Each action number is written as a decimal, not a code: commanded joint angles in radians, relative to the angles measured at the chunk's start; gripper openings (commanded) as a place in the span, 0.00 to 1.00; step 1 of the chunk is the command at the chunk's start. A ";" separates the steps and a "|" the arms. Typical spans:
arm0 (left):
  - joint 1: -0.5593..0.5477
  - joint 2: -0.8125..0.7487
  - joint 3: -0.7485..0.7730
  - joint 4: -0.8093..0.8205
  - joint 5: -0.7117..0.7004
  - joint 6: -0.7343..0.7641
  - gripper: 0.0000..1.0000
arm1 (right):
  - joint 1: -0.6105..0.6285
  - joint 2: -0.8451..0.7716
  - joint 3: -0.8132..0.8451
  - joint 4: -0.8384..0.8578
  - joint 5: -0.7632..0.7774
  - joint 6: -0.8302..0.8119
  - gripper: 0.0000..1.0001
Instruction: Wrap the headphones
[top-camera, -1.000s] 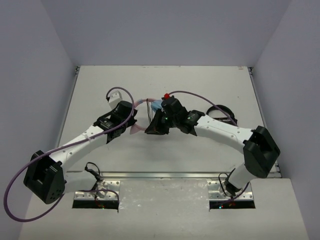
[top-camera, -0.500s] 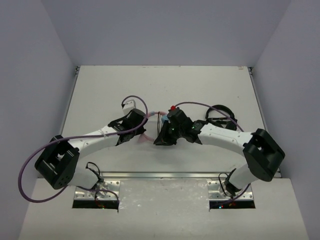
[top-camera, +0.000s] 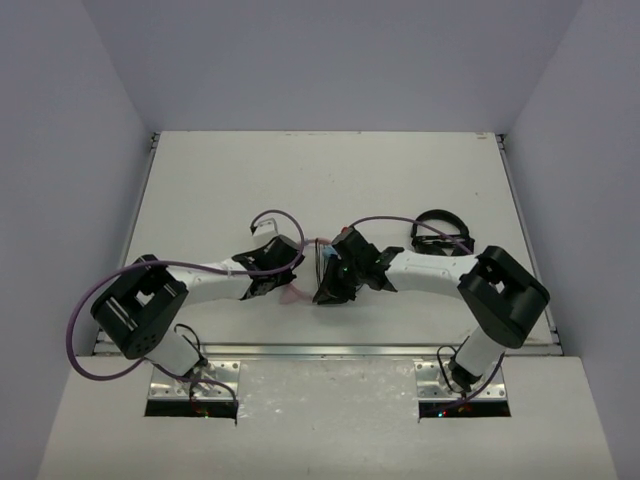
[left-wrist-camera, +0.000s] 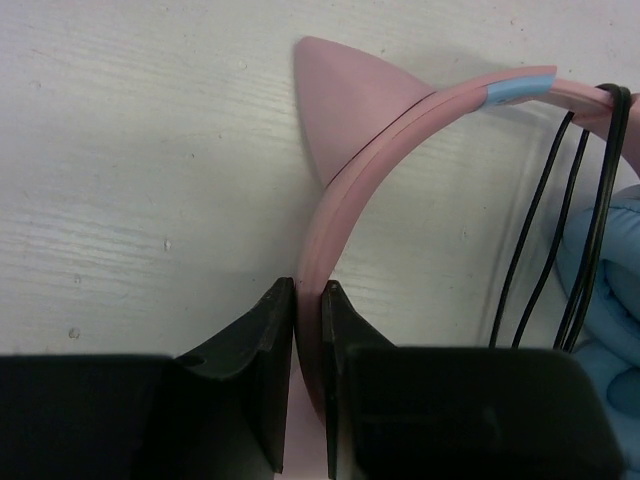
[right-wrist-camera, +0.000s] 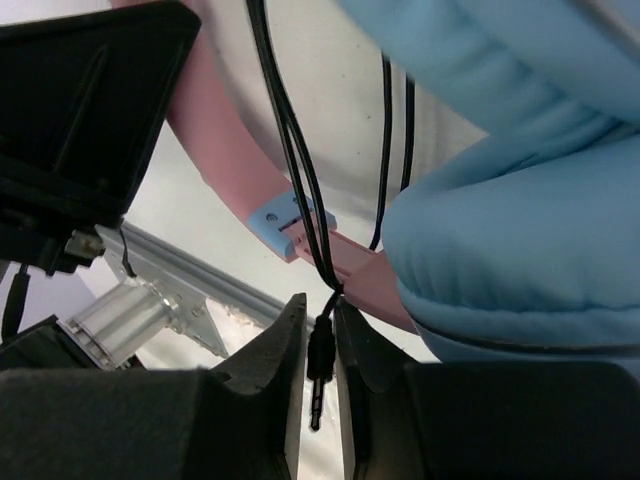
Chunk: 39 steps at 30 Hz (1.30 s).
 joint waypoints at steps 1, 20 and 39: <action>-0.033 -0.001 -0.012 0.075 -0.004 -0.053 0.00 | -0.014 0.037 0.030 0.056 0.016 -0.008 0.19; -0.050 -0.032 0.123 -0.182 -0.144 -0.059 0.62 | -0.010 -0.030 0.089 -0.109 -0.029 -0.013 0.53; -0.008 -0.201 0.418 -0.489 -0.244 -0.030 1.00 | -0.010 -0.380 0.234 -0.529 0.089 -0.266 0.83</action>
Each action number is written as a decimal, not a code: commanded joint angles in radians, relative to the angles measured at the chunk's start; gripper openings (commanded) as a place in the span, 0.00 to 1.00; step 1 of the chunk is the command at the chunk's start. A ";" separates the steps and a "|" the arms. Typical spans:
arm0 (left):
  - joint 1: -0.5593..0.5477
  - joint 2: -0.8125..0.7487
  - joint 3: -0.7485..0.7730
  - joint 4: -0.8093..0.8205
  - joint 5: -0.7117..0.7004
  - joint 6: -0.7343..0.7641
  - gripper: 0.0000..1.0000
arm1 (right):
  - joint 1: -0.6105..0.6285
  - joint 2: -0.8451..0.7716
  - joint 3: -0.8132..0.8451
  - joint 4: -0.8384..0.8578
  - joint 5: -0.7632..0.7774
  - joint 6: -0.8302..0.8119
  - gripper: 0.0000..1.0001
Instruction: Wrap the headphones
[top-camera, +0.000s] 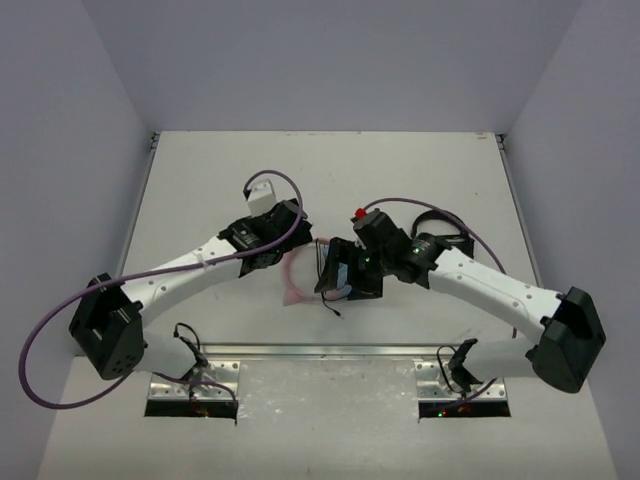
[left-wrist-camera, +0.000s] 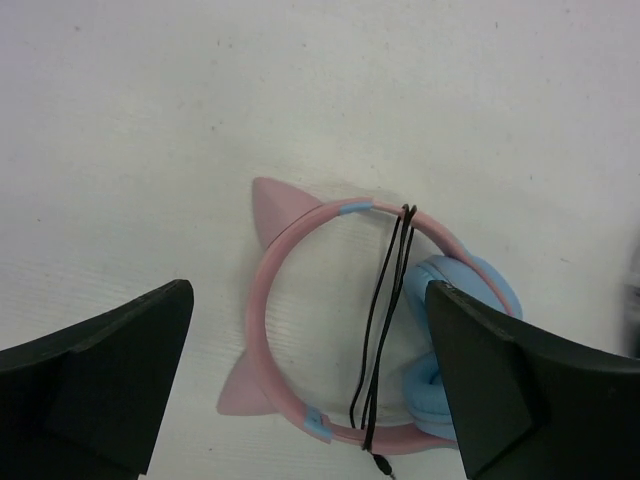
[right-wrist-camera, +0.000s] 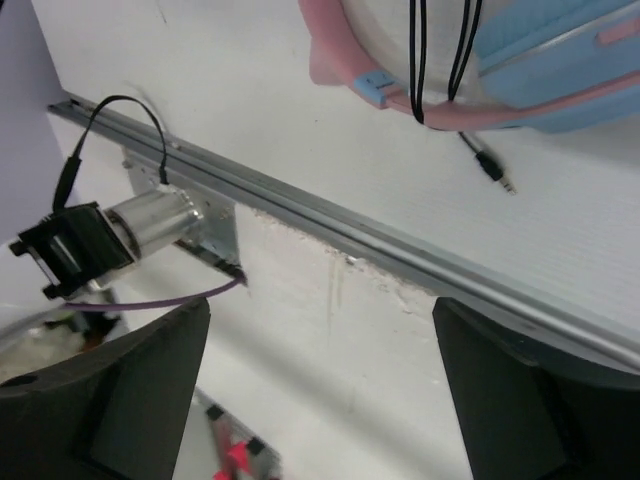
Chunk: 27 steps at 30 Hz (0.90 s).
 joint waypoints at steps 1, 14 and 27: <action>0.051 -0.085 0.105 -0.138 -0.062 0.028 1.00 | -0.007 -0.080 0.162 -0.170 0.158 -0.181 0.97; 0.222 -0.369 0.500 -0.472 -0.323 0.381 1.00 | -0.006 -0.275 0.802 -0.868 0.954 -0.480 0.99; 0.222 -0.598 0.395 -0.520 -0.334 0.381 1.00 | -0.006 -0.490 0.802 -0.881 1.056 -0.611 0.99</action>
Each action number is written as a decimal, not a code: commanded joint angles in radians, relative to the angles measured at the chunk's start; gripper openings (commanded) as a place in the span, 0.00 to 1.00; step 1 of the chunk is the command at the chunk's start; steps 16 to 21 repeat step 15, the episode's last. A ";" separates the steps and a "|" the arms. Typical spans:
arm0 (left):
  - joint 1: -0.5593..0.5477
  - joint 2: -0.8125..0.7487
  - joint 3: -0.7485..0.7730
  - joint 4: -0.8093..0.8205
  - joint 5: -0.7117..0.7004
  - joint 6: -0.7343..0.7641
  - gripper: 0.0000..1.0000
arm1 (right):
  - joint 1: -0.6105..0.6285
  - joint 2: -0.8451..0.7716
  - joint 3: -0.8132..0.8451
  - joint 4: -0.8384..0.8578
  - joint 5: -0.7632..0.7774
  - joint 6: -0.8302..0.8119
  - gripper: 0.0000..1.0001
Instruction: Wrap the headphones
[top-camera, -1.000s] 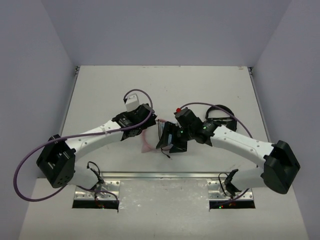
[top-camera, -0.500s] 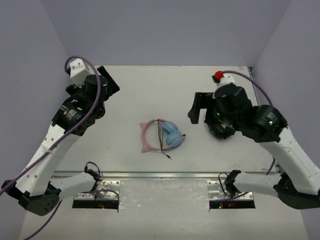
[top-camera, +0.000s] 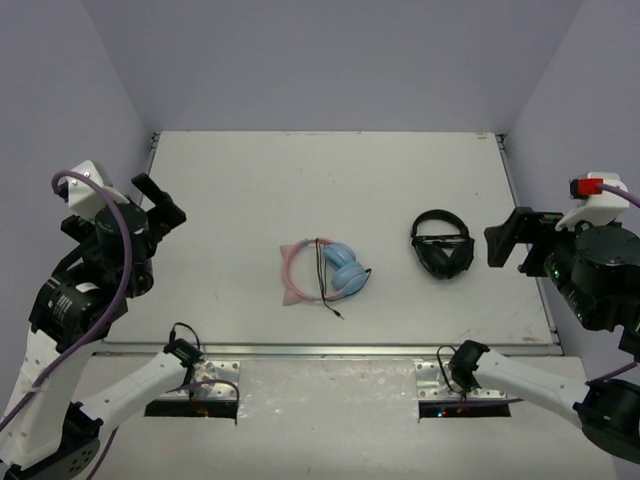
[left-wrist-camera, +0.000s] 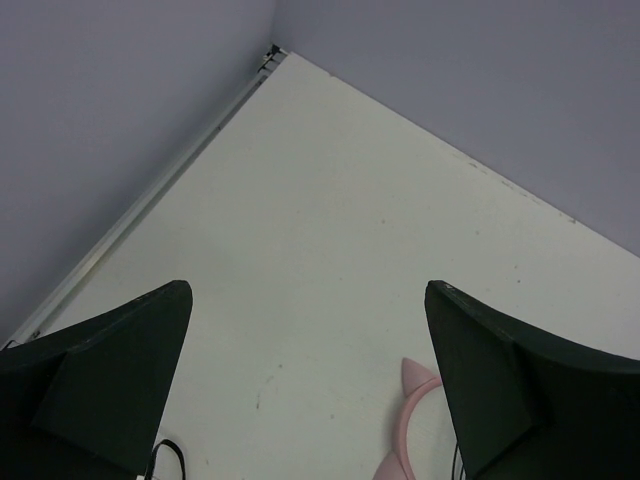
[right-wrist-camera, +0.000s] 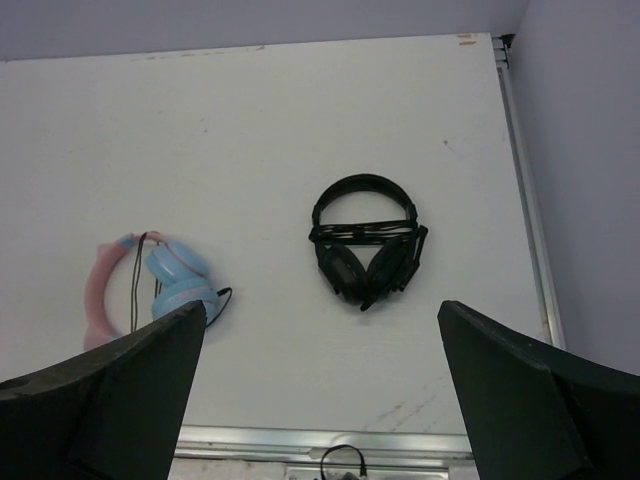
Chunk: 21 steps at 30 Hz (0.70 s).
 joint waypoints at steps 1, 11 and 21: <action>-0.004 -0.011 -0.023 -0.001 -0.023 0.030 1.00 | -0.004 0.008 -0.024 -0.034 0.050 -0.063 0.99; -0.004 0.017 -0.011 0.017 -0.010 0.033 1.00 | -0.004 -0.013 -0.088 0.041 0.036 -0.104 0.99; -0.004 0.029 -0.014 0.030 -0.009 0.034 1.00 | -0.005 -0.024 -0.136 0.081 0.025 -0.115 0.99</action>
